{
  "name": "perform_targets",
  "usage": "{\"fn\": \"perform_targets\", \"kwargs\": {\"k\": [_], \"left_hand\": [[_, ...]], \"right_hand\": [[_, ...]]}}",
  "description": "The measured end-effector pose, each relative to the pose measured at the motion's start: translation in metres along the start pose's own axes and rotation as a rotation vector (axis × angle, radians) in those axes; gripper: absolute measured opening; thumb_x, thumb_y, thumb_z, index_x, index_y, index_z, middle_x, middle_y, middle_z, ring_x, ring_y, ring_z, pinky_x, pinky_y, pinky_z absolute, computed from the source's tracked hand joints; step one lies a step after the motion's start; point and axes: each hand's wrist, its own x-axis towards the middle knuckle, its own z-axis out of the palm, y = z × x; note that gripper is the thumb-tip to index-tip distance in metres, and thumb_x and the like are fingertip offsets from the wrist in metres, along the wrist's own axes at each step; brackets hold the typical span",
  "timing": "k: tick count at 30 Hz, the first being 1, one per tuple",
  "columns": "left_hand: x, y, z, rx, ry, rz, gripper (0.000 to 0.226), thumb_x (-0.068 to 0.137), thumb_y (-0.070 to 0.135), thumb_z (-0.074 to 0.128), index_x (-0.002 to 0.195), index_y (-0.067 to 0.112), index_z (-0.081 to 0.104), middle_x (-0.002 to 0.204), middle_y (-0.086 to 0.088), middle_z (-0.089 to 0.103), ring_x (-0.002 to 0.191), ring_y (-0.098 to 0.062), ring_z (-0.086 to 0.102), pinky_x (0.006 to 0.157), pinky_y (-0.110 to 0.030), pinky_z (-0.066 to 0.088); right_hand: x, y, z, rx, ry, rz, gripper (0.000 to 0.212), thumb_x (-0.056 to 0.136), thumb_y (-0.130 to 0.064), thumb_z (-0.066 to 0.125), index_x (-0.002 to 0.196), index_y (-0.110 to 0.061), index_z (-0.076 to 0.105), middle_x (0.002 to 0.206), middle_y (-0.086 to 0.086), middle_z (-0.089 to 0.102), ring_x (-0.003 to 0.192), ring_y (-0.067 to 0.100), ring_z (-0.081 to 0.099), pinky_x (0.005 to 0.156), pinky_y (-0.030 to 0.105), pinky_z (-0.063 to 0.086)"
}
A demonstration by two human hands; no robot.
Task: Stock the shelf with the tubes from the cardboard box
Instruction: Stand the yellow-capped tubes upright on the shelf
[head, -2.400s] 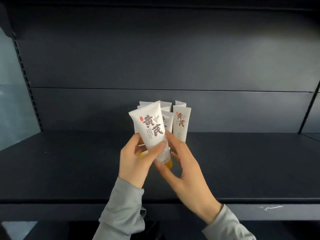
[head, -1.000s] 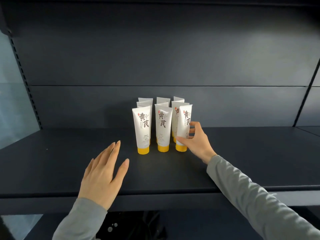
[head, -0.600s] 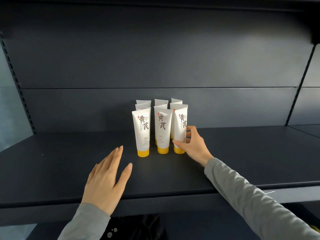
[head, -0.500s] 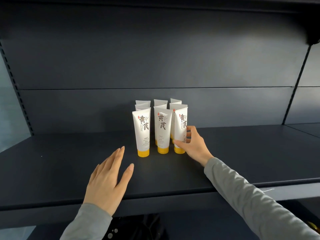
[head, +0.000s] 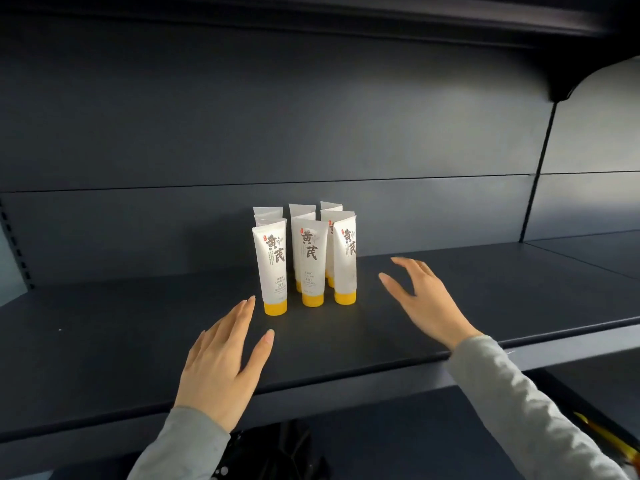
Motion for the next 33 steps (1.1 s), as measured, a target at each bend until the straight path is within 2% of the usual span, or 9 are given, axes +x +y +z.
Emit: {"fn": "perform_targets", "kwargs": {"k": [3,8,11,16,22,24,25,28,33], "left_hand": [[-0.001,0.007,0.003,-0.006,0.01,0.016,0.075,0.077,0.062,0.014,0.146,0.033,0.018,0.152,0.01,0.026,0.139,-0.011,0.024,0.113,-0.034,0.018],[-0.003,0.033,0.019,-0.032,0.012,0.059,0.074,0.078,0.061,0.017,0.146,0.03,0.022,0.15,0.008,0.03,0.137,-0.014,0.028,0.113,-0.04,0.023],[-0.012,0.054,0.033,-0.072,0.011,0.062,0.073,0.079,0.06,0.019,0.145,0.03,0.024,0.151,0.008,0.03,0.138,-0.013,0.027,0.114,-0.04,0.021],[-0.04,0.099,0.058,-0.161,0.005,0.112,0.065,0.083,0.054,0.028,0.143,0.029,0.03,0.149,0.008,0.032,0.137,-0.01,0.027,0.115,-0.04,0.019],[-0.079,0.158,0.1,-0.275,-0.101,0.242,0.058,0.088,0.053,0.035,0.142,0.032,0.03,0.148,0.012,0.031,0.133,0.004,0.023,0.117,-0.036,0.018],[-0.093,0.175,0.117,-0.264,-0.15,0.268,0.059,0.09,0.063,0.029,0.142,0.036,0.024,0.15,0.015,0.027,0.134,0.007,0.018,0.116,-0.027,0.009],[-0.098,0.183,0.127,-0.238,-0.178,0.276,0.065,0.085,0.067,0.022,0.142,0.037,0.019,0.15,0.015,0.024,0.135,0.006,0.015,0.115,-0.025,0.006],[-0.11,0.203,0.155,-0.099,-0.261,0.276,0.08,0.071,0.071,0.003,0.144,0.037,0.009,0.154,0.012,0.014,0.143,-0.006,0.01,0.116,-0.033,0.004],[-0.109,0.219,0.198,0.028,-0.326,0.282,0.091,0.069,0.073,0.001,0.147,0.029,0.016,0.156,0.005,0.014,0.144,-0.018,0.013,0.116,-0.045,0.01]], "right_hand": [[-0.028,0.014,-0.025,-0.154,0.062,-0.01,0.06,0.092,-0.055,0.04,0.144,-0.025,0.034,0.148,-0.006,0.035,0.133,0.018,0.038,0.105,0.04,0.038],[-0.073,0.046,-0.063,-0.362,0.067,0.027,0.067,0.09,-0.059,0.03,0.149,-0.028,0.021,0.156,-0.008,0.02,0.146,0.013,0.011,0.118,0.042,0.013],[-0.1,0.07,-0.09,-0.375,0.056,0.089,0.073,0.085,-0.063,0.021,0.15,-0.032,0.012,0.158,-0.011,0.011,0.147,0.01,0.002,0.119,0.042,0.008],[-0.148,0.11,-0.133,-0.442,0.05,0.18,0.076,0.081,-0.068,0.015,0.15,-0.036,0.006,0.159,-0.011,0.007,0.147,0.012,0.002,0.119,0.043,0.004],[-0.207,0.159,-0.175,-0.519,0.031,0.284,0.077,0.081,-0.069,0.009,0.15,-0.035,0.004,0.159,-0.012,0.006,0.147,0.013,-0.001,0.118,0.048,0.0],[-0.228,0.177,-0.184,-0.532,0.011,0.335,0.079,0.079,-0.071,0.007,0.15,-0.037,0.002,0.159,-0.013,0.002,0.147,0.012,-0.003,0.117,0.049,-0.002],[-0.239,0.187,-0.188,-0.538,0.005,0.365,0.079,0.079,-0.071,0.007,0.15,-0.038,0.002,0.159,-0.013,0.002,0.147,0.012,-0.003,0.117,0.049,-0.002],[-0.27,0.213,-0.202,-0.556,0.016,0.466,0.076,0.081,-0.069,0.015,0.149,-0.039,0.004,0.159,-0.012,0.004,0.147,0.012,-0.001,0.117,0.051,0.002],[-0.308,0.247,-0.218,-0.56,0.037,0.621,0.074,0.085,-0.068,0.021,0.15,-0.036,0.006,0.159,-0.009,0.005,0.147,0.013,-0.001,0.115,0.054,0.005]]}}
